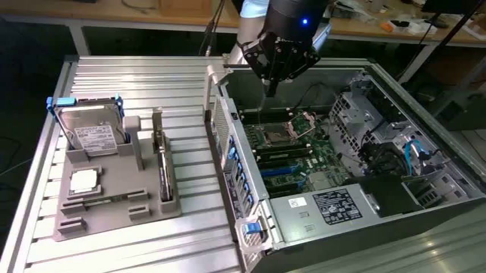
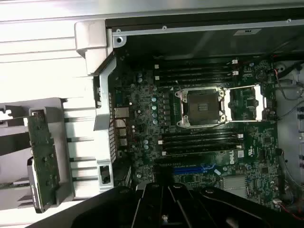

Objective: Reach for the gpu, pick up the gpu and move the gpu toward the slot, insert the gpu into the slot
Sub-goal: 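Reach for the gpu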

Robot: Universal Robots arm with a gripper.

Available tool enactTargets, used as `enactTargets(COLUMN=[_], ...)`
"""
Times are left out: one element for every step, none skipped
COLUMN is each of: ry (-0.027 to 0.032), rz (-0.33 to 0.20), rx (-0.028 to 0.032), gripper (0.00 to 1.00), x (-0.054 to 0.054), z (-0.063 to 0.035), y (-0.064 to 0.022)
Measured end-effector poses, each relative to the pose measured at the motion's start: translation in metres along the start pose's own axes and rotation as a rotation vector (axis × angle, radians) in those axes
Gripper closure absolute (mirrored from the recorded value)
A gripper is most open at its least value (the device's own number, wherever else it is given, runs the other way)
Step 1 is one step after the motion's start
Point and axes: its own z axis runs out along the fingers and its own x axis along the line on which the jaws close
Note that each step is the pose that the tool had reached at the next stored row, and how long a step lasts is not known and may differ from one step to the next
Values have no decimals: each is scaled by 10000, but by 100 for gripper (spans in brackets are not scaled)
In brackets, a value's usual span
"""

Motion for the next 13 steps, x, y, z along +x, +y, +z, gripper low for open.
enactTargets(ry=[-2,1,-1,0,0,0,0,0,1,1,0,-1,0], rz=[3,-1,1,0,1,-1,2,1,-1,0,1,1,0], rx=[-2,0,-1,-1,-2,-2,-3,-2,-1,-1,-2,-3,-3], gripper=[89,89,89,89,89,89,89,89,89,89,89,89,89], x=[19,106,161,205,314,426,484,526,574,605,645,689,722], z=[0,-3,-4,-6,-9,-12,-13,-15,-16,-17,-18,-18,-20], y=[-2,-8,-12,-16,-24,-32,-36,-40,-43,-45,-48,-52,-54])
